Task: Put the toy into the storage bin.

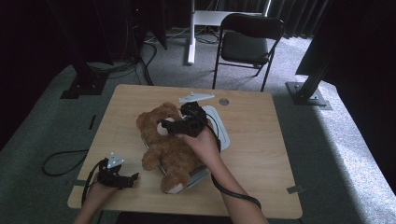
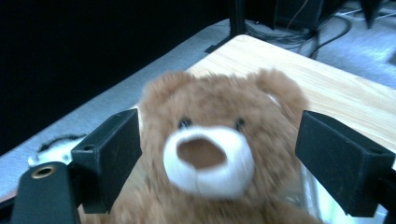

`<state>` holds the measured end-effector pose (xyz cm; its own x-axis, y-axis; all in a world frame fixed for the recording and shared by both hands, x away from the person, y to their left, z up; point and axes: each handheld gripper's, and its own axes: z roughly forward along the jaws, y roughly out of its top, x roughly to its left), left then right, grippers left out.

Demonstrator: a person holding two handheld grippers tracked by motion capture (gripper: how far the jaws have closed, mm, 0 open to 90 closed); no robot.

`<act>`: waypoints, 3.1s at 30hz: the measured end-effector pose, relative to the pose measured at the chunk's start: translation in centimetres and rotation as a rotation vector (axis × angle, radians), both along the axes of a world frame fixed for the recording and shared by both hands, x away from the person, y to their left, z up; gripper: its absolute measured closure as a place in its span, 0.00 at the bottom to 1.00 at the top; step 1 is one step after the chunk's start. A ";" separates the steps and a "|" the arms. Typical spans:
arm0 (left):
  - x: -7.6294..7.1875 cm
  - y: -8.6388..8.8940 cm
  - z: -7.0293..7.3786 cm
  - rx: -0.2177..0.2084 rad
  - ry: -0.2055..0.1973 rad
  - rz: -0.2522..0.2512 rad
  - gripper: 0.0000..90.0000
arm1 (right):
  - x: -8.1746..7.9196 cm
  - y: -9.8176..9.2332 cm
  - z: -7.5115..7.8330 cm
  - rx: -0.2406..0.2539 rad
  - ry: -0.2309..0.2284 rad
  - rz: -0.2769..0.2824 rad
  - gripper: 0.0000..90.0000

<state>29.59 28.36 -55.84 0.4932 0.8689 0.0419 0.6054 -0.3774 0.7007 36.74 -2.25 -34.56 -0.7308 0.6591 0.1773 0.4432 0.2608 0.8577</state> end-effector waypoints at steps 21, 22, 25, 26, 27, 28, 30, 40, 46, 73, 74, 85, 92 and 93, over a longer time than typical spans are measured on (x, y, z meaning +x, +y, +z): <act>0.0 0.0 0.0 -0.002 -0.002 0.001 0.01 | 2.6 3.8 -3.9 -0.153 0.091 0.000 0.37; 0.0 0.0 0.0 -0.002 -0.002 0.001 0.01 | 2.5 3.9 -4.2 -0.162 0.097 0.000 0.37; 0.1 0.0 0.0 -0.002 -0.001 0.000 0.01 | 2.7 4.3 -5.0 -0.201 0.127 0.019 0.37; 0.1 0.0 0.0 -0.002 -0.001 0.000 0.01 | 2.7 4.3 -5.0 -0.201 0.127 0.019 0.37; 0.1 0.0 0.0 -0.002 -0.002 0.000 0.01 | 2.8 4.4 -5.3 -0.205 0.142 0.021 0.37; 0.1 0.0 0.0 -0.002 -0.002 0.000 0.01 | 3.2 4.6 -5.7 -0.210 0.172 0.024 0.38; 0.1 -0.1 0.0 -0.002 -0.002 0.001 0.01 | 3.9 4.6 -6.3 -0.186 0.224 0.029 0.38; 0.1 -0.1 0.0 -0.005 -0.001 0.002 0.01 | 4.9 7.1 -9.7 -0.361 0.266 -0.002 0.38; 0.1 -0.1 0.0 -0.004 0.000 0.002 0.01 | 5.0 7.2 -10.1 -0.347 0.282 -0.017 0.34; 0.1 -0.1 0.0 -0.002 0.001 0.000 0.01 | -3.1 -0.7 -3.0 -0.127 0.114 0.144 0.48; 0.1 -0.1 0.0 -0.002 0.001 0.000 0.01 | -3.1 -0.7 -3.0 -0.127 0.114 0.144 0.48; 0.1 -0.1 0.0 -0.001 0.002 0.003 0.01 | -8.3 -4.1 -3.5 -0.121 0.064 0.199 0.72; 0.1 -0.1 0.0 -0.001 0.002 0.002 0.01 | -9.4 -4.3 -4.7 -0.145 0.095 0.264 0.82; 0.1 -0.1 0.0 -0.002 0.001 0.003 0.01 | -9.5 -4.1 -4.9 -0.157 0.102 0.268 0.84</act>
